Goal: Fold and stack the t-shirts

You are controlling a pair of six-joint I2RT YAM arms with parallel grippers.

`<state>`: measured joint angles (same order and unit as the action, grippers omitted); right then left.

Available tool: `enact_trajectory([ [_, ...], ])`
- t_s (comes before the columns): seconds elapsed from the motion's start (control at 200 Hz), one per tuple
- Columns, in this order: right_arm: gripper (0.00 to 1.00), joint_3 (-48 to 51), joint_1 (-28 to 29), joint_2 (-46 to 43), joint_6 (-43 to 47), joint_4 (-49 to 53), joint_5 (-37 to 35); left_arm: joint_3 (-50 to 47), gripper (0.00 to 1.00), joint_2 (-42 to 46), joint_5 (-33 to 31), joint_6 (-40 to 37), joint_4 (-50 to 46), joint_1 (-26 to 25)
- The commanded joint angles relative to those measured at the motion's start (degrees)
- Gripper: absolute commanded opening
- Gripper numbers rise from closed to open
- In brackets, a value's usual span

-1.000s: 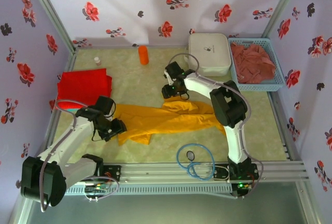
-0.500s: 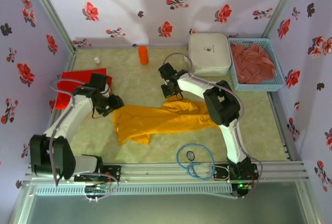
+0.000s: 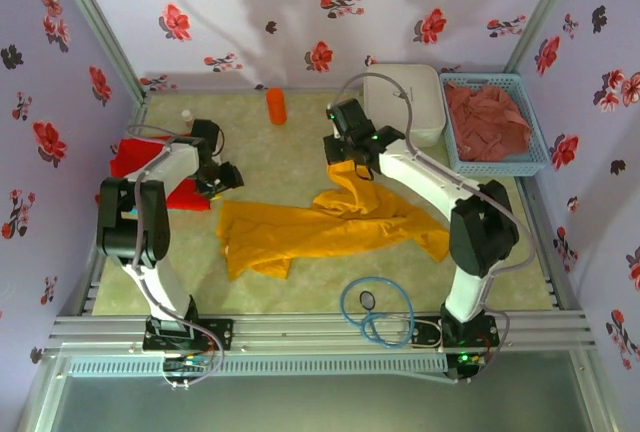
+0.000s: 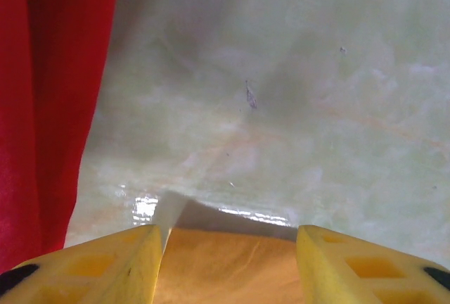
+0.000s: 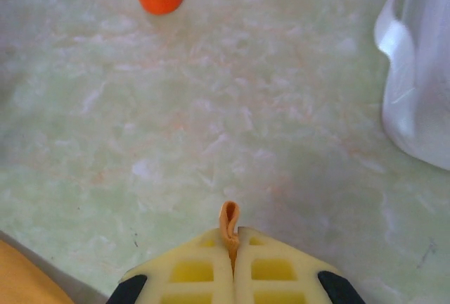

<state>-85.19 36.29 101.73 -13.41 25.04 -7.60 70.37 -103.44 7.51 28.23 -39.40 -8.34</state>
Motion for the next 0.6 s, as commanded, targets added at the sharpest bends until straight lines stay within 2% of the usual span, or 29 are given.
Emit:
enact_trajectory([
  [0.0,0.00,2.30,-1.59,-2.79,-3.30,-1.21,-2.56,0.70,0.53,-2.98,-0.75,-2.08,0.18,0.17],
  [0.095,0.00,3.63,-2.68,-5.23,-5.81,-1.85,-4.31,0.08,0.50,-4.89,0.69,-2.10,1.15,-0.03],
  [0.21,0.00,4.51,-4.19,-7.18,-8.12,-0.31,-8.32,-1.03,0.41,-5.72,1.80,-1.70,2.16,-1.06],
  [0.475,0.00,10.23,-10.96,-13.00,-15.49,0.01,-10.16,-3.75,0.00,-3.43,2.47,-0.80,3.14,-3.22],
  [0.595,0.00,13.05,-13.16,-17.08,-16.72,-1.43,-10.87,-2.70,0.00,-0.88,2.62,-1.45,1.42,-3.38],
])
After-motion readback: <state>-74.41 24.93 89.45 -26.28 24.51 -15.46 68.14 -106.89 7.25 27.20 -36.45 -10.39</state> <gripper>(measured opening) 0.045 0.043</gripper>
